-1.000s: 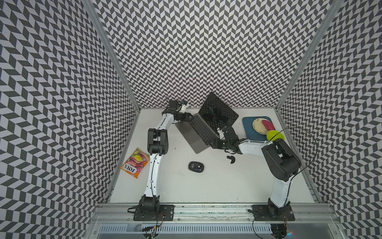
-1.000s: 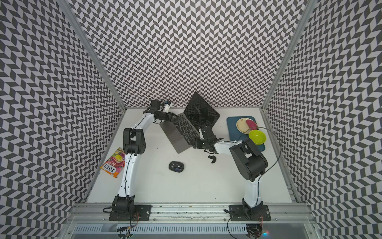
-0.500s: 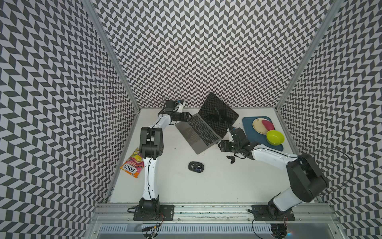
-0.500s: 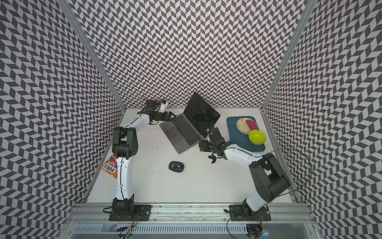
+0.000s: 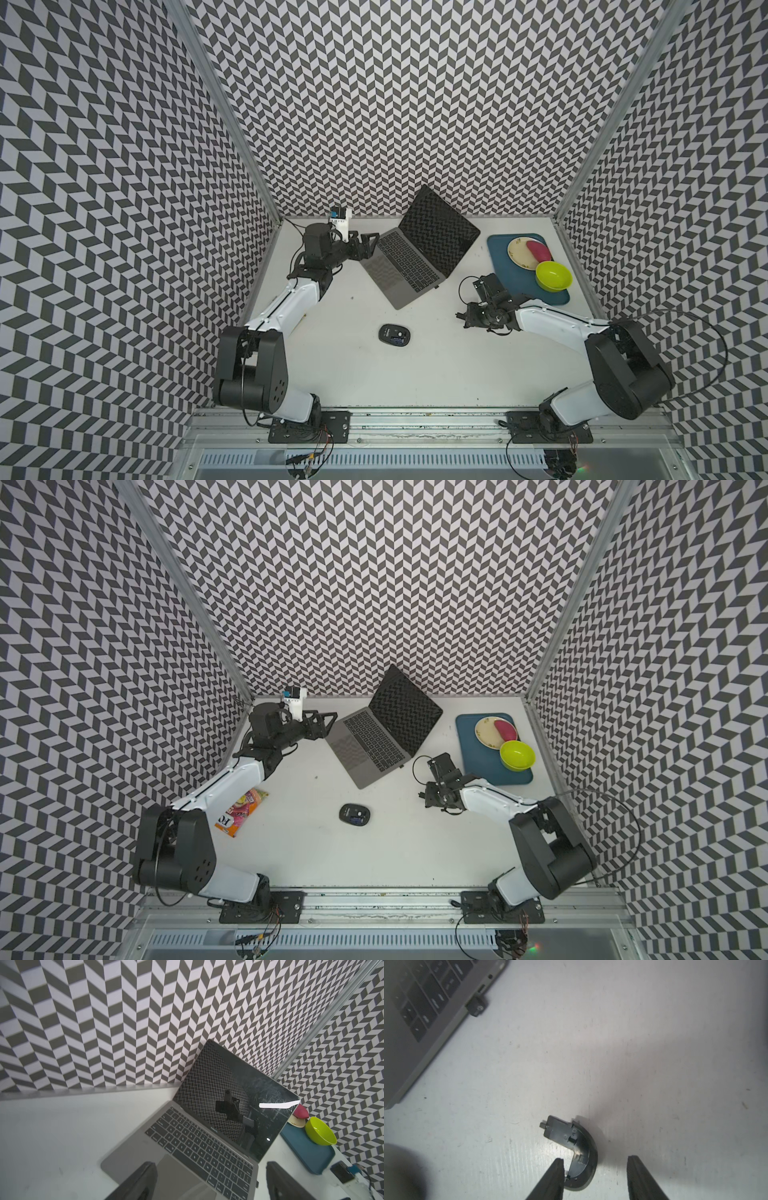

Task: Insert the wireless mouse receiver into the laptop
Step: Pick up the lid from the center of the board.

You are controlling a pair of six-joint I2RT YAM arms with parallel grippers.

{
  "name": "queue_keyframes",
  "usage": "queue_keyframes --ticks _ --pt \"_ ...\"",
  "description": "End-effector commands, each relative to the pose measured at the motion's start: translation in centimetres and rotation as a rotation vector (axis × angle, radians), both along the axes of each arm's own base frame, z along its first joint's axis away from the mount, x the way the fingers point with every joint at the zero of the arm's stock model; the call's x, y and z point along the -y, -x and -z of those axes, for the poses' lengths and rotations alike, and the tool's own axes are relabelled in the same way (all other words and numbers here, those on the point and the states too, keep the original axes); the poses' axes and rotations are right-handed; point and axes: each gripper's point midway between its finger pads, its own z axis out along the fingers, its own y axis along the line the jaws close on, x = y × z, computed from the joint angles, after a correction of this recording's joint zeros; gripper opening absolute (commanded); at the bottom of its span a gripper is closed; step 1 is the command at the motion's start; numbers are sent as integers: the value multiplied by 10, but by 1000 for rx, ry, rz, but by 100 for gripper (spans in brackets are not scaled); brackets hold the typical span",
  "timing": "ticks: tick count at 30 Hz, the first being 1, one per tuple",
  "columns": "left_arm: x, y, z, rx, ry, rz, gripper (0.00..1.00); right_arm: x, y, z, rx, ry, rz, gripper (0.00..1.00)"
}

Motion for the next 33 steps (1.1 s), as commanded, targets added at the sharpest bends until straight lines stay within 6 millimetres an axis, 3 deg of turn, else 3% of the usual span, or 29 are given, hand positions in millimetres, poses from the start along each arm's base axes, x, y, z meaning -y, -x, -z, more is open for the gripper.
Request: queue_keyframes --ticks 1,5,13,19,24,28,30,33 --pt "-3 18 -11 27 28 -39 88 -11 -13 -7 36 -28 -34 45" --pt "-2 41 -8 -2 29 -26 88 -10 -11 2 20 -8 -44 36" --pt "2 67 10 -65 -70 18 89 -14 -5 13 -14 -24 -60 17" --pt "22 92 27 -26 -282 215 89 -12 -6 8 20 -23 -70 0" --pt "52 126 57 31 -490 409 88 -19 -18 -29 155 -67 -117 0" --pt "62 145 82 40 -600 488 89 -30 -22 -76 326 -131 -215 0" --pt "70 147 71 45 -545 508 89 -38 -19 -105 453 -175 -299 0" --pt "83 135 33 26 -321 439 89 -52 -10 -153 685 -264 -413 0"
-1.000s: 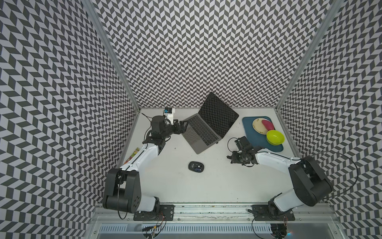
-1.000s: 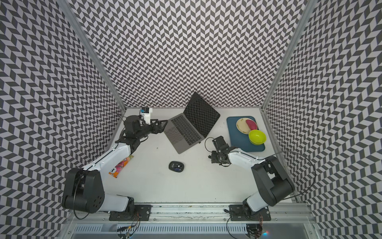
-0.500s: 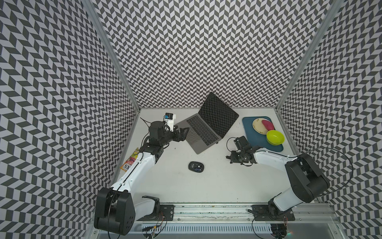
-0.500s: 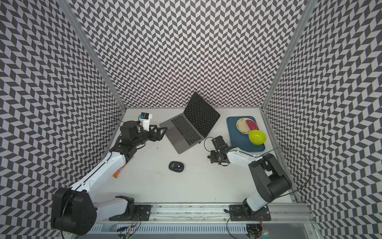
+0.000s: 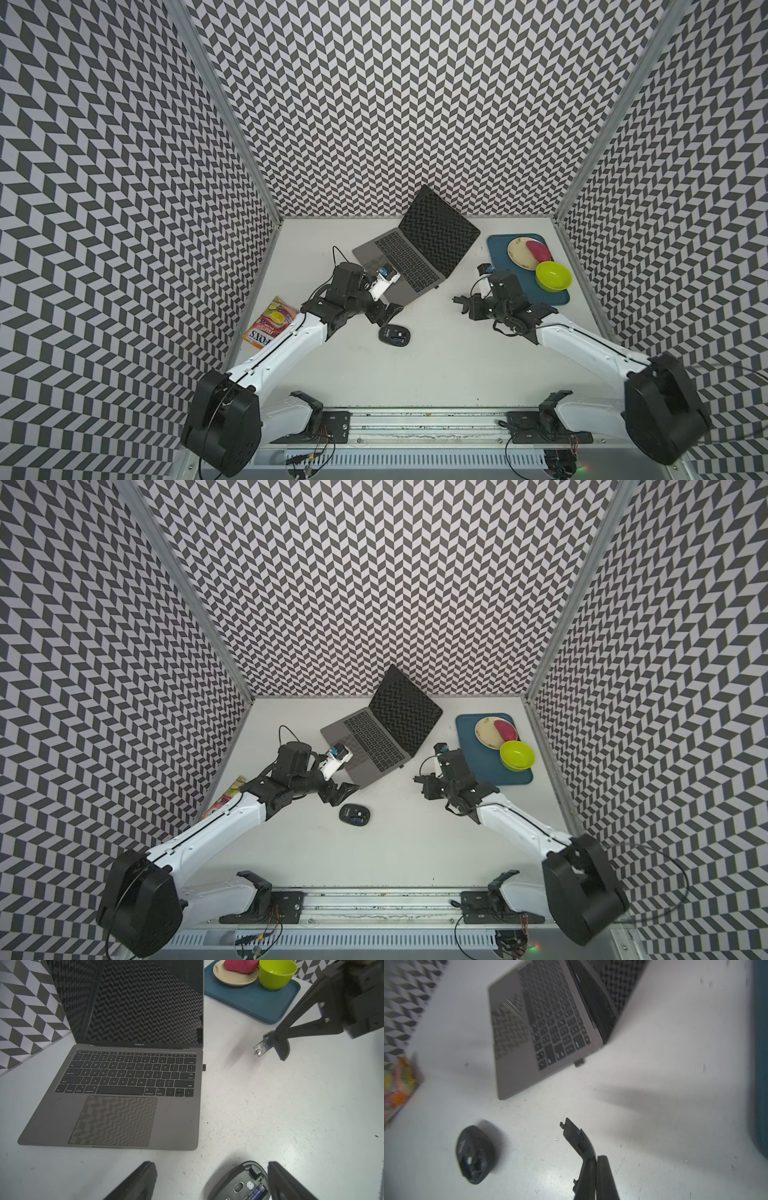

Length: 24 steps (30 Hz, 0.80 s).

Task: Insert the wireless mouse receiver into the laptop
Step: Pick up the lid from the center of the board.

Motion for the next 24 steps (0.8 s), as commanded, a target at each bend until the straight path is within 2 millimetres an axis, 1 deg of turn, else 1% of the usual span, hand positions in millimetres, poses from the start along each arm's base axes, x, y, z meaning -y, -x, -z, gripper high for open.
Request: queue_keyframes --ticks 1,2,5,7,9,13,18,21,24 --pt "15 -12 -55 -38 246 -55 88 -23 5 -70 352 -117 -168 0" --pt "22 -15 -67 -111 353 -78 87 -27 9 -90 458 -141 -180 0" --pt "37 -18 -85 -375 602 -147 83 -38 29 -132 767 -148 -225 0" --pt "44 -17 -91 -526 729 -173 83 -48 42 -149 942 -114 -251 0" --pt "47 -13 -89 -652 792 -202 83 -60 48 -154 1050 -50 -276 0" --pt "49 -5 -89 -814 855 -232 88 -86 52 -149 1152 90 -309 0" --pt "51 9 -67 -1007 858 -268 89 -101 60 -154 1226 122 -335 0" --pt "55 14 -69 -1048 867 -238 85 -109 60 -151 1247 175 -353 0" --pt "57 18 -76 -1059 875 -208 75 -114 57 -146 1253 225 -359 0"
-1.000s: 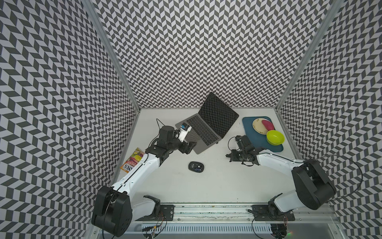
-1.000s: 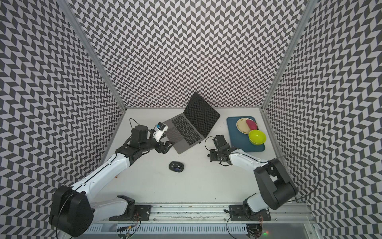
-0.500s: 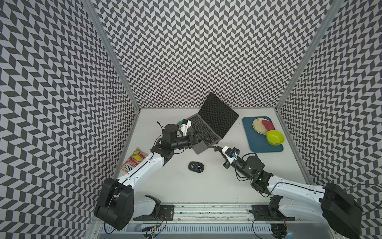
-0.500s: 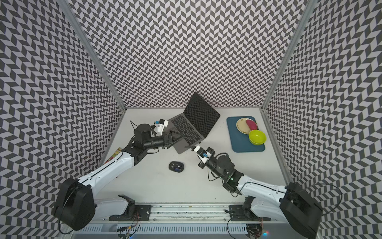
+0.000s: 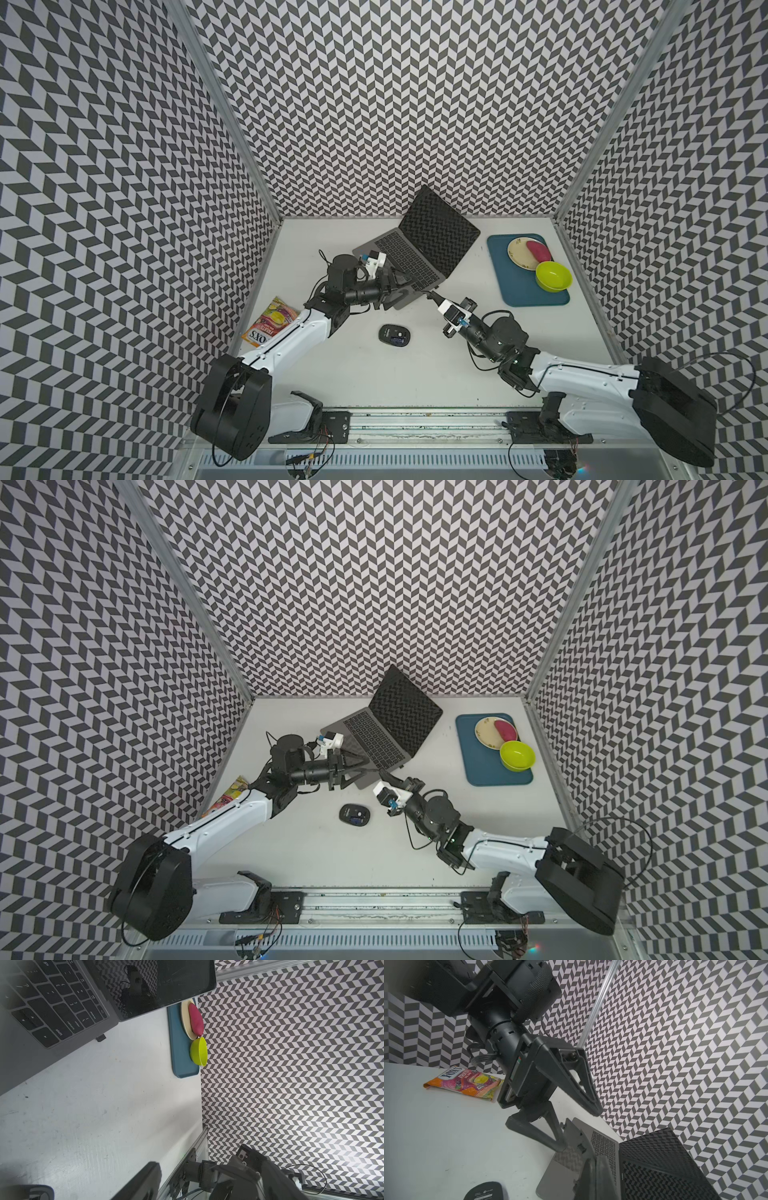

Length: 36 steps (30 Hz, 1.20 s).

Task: Insert the wireless mouse receiver into the laptop
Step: Pick up the lid from the center of the board.

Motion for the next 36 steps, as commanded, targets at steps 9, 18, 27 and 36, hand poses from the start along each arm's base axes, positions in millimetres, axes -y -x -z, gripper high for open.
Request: queue_keyframes --ticks 9,18,27,36 --pt "6 17 -12 -57 107 67 54 -6 -11 -13 130 45 91 0" --pt "8 19 -11 -90 157 73 48 -12 -6 -7 149 69 76 0" --pt "7 19 -12 -98 177 55 14 -15 -2 2 150 90 74 5" --pt "5 12 -13 13 156 46 0 -4 9 -1 19 -27 68 47"
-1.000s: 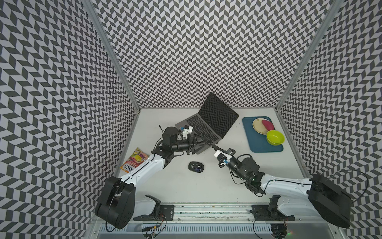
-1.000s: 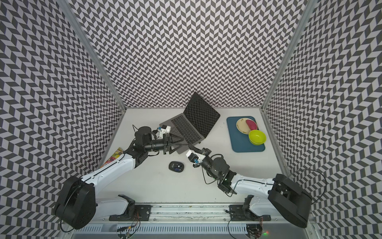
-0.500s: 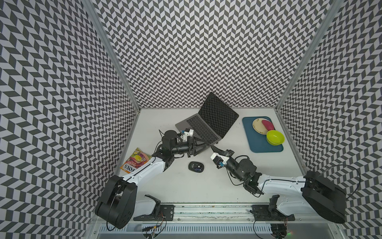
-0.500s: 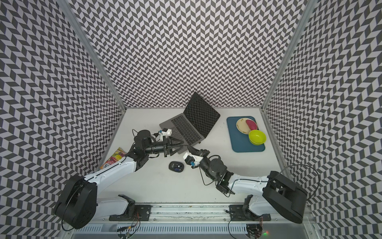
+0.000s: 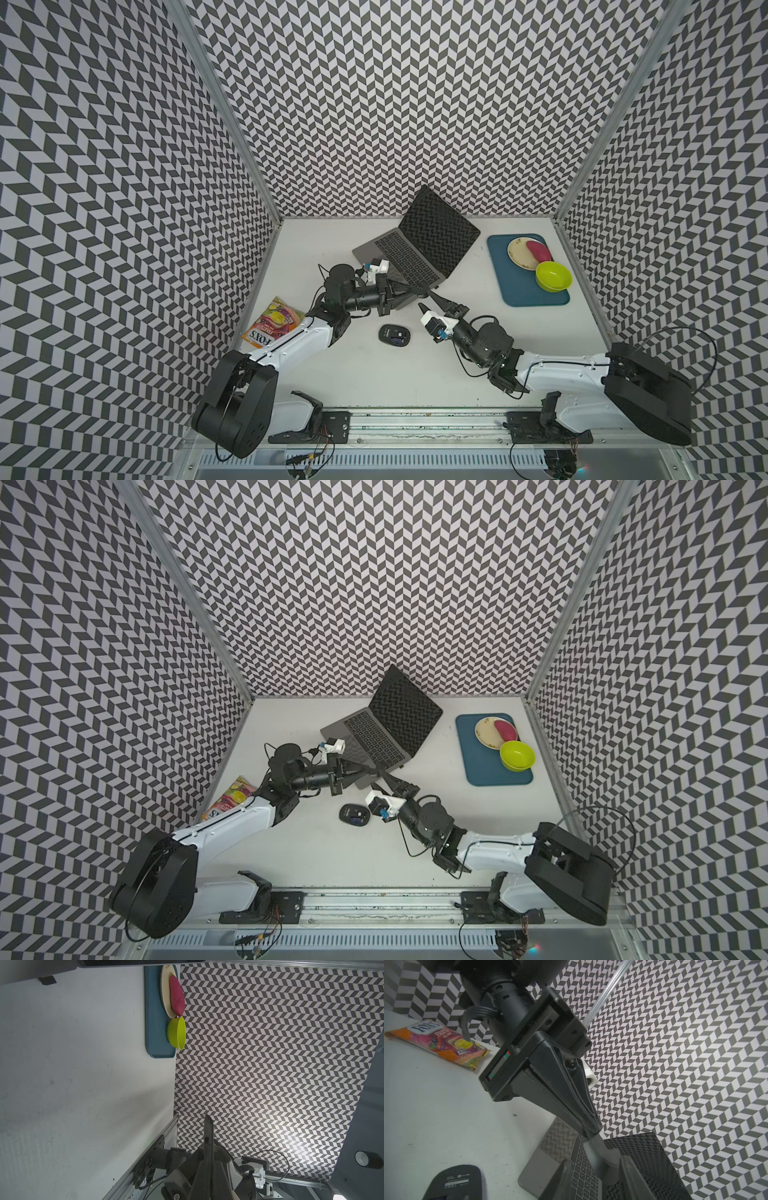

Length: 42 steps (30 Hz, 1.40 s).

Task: Insert the wireless mouse receiver into the laptop
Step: Pick up the lid from the center of the board.

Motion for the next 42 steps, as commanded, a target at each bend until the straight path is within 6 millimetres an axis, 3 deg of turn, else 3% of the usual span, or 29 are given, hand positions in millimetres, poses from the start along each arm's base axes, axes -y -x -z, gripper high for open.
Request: queue_keyframes --ticks 1,5,9,12,17,21,26,38,39,40,42 --pt "-1 -5 -7 158 -22 -5 0 16 4 -27 -122 -218 17 52" --pt "-7 -10 -15 462 -148 -30 0 23 8 -47 -486 -459 -87 68" --pt "-14 9 -36 729 -155 -35 0 26 8 -56 -859 -599 -269 72" --pt "-19 23 -48 817 -117 -41 0 24 16 -61 -1059 -609 -430 73" --pt "-18 40 -60 873 -49 -11 0 11 37 -75 -1188 -554 -620 69" --pt "-11 53 -68 903 -4 41 0 8 40 -86 -1202 -588 -690 67" --pt "-3 64 -70 908 20 85 0 1 42 -91 -1209 -595 -746 57" --pt "-4 62 -70 916 -1 60 0 5 37 -84 -1233 -640 -690 7" --pt "-4 60 -69 917 -18 52 3 6 37 -82 -1237 -641 -683 4" --pt "-4 57 -65 921 -46 48 17 7 37 -80 -1242 -642 -674 2" --pt "-4 46 -55 951 -152 38 58 12 33 -74 -1257 -643 -639 1"
